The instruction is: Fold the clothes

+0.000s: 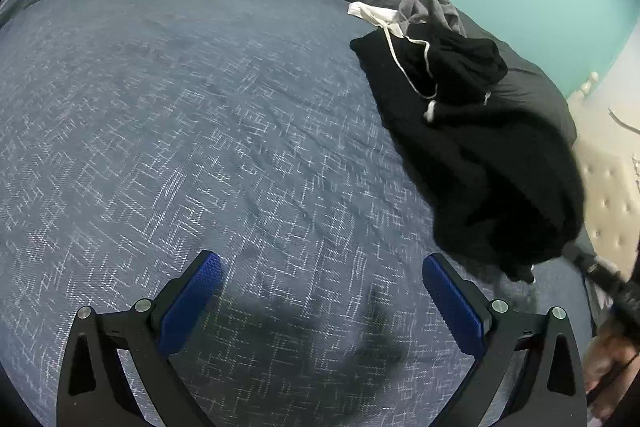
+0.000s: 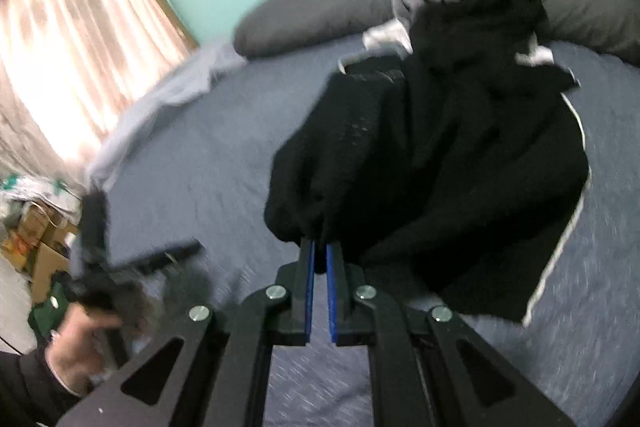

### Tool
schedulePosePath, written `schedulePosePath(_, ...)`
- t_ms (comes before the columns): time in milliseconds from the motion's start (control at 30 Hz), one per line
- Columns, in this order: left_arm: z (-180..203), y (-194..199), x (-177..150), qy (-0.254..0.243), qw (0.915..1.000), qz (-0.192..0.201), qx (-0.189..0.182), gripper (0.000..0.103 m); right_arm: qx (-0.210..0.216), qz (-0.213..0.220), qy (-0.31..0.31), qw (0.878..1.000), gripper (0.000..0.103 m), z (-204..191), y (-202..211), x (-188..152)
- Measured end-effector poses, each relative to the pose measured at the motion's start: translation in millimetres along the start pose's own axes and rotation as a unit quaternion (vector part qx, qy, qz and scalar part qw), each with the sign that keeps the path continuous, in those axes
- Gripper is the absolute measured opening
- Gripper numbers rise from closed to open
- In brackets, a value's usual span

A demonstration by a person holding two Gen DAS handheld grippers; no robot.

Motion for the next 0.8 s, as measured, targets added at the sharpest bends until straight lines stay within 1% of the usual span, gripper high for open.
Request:
schedulePosePath(67,1,-1,-1,0.001,1.0,-0.005,-0.007,0.103,-0.003,-0.009,-0.006,1.0,0.006,7,-2,-5)
schedulePosePath(100,2,-2,-1,0.0,0.9999,-0.006,-0.01,0.103,-0.004,-0.013,-0.01,1.0,0.009,10,-3,-7)
schedulePosePath(167,5,-3,-2,-0.003,0.9999,-0.008,-0.014,0.103,-0.007,-0.02,-0.016,1.0,0.009,17,-4,-11)
schedulePosePath(333,10,-4,-4,-0.009,0.9998,-0.008,-0.017,0.103,-0.016,0.036,-0.034,0.999,0.011,24,33,-2)
schedulePosePath(367,10,-3,-4,-0.009,0.9998,-0.008,-0.017,0.103,-0.021,0.042,-0.039,0.998,0.015,27,35,1)
schedulePosePath(400,10,-3,-4,-0.01,0.9998,-0.008,-0.016,0.103,-0.026,0.047,-0.044,0.998,0.024,31,37,4)
schedulePosePath(433,10,-3,-4,-0.011,0.9998,-0.008,-0.015,0.103,-0.03,0.052,-0.049,0.997,0.029,34,39,8)
schedulePosePath(467,10,-3,-4,-0.011,0.9998,-0.008,-0.014,0.103,-0.035,0.056,-0.055,0.996,0.037,38,40,10)
schedulePosePath(500,9,-3,-4,-0.011,0.9998,-0.008,-0.014,0.103,-0.036,0.053,-0.062,0.996,0.041,40,37,13)
schedulePosePath(533,9,-3,-4,-0.011,0.9998,-0.008,-0.014,0.103,-0.032,0.05,-0.068,0.996,0.052,42,32,15)
schedulePosePath(567,9,-4,-4,-0.011,0.9998,-0.008,-0.013,0.103,-0.032,0.05,-0.07,0.996,0.057,42,28,15)
schedulePosePath(700,9,-6,-4,-0.012,0.9998,-0.009,-0.014,0.103,-0.031,0.05,-0.075,0.995,0.058,41,10,16)
schedulePosePath(767,9,-6,-5,-0.013,0.9998,-0.01,-0.014,0.103,-0.022,0.05,-0.082,0.995,0.058,44,2,15)
schedulePosePath(800,9,-6,-5,-0.013,0.9998,-0.01,-0.014,0.103,-0.019,0.054,-0.081,0.995,0.056,44,-1,16)
Point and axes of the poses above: each gripper's, at about its wrist camera, not at the fingertips, and y roughly against the way its jaws point, z to its right, x to its top, the point moved 3 cm from there along -y, roughly the way its jaws point, and after that the axes turned 10 degrees about x, right-handed, at the moved point
